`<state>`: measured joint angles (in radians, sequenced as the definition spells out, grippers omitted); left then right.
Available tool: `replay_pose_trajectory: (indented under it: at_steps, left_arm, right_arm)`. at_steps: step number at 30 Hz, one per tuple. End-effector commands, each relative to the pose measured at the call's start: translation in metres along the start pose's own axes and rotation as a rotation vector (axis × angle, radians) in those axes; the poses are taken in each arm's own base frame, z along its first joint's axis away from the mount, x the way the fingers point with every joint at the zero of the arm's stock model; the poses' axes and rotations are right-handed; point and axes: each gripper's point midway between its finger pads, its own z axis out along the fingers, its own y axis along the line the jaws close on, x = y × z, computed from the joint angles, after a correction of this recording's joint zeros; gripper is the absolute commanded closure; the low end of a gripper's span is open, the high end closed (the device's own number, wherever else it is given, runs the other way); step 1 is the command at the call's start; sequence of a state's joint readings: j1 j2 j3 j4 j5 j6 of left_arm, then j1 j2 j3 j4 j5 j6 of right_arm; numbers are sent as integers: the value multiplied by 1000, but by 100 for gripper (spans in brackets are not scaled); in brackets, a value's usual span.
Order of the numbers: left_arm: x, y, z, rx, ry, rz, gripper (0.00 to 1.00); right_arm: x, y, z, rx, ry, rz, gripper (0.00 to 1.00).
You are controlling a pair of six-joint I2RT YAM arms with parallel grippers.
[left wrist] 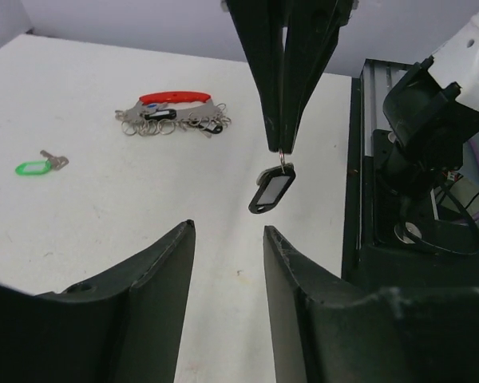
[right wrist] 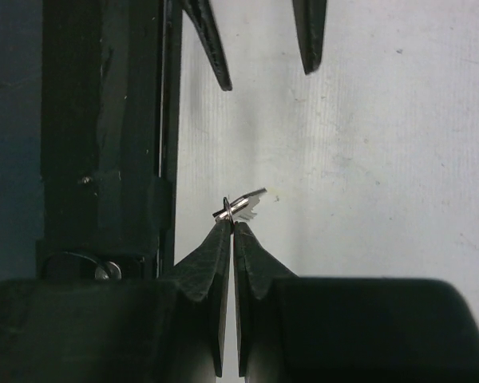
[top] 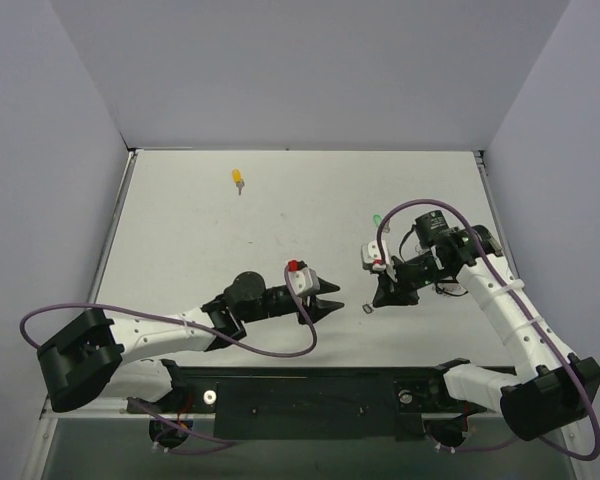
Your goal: Put the keys on the keyring
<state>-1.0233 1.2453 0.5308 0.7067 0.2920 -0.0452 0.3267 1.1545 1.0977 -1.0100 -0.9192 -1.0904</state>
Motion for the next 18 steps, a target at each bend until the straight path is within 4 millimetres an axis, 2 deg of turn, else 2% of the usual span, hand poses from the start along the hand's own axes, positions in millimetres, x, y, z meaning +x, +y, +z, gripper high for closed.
replay_pose_trajectory:
  at_steps: [1, 11, 18]
  left_arm:
    - [-42, -20, 17, 82, -172, 134, 53]
    - [-19, -52, 26, 172, -125, 87, 65]
    - [-8, -51, 34, 103, -106, 39, 65]
  right_arm:
    - [2, 32, 6, -158, -63, -164, 100]
    - [12, 45, 11, -239, -72, -269, 100]
    - [13, 45, 11, -247, -78, -273, 100]
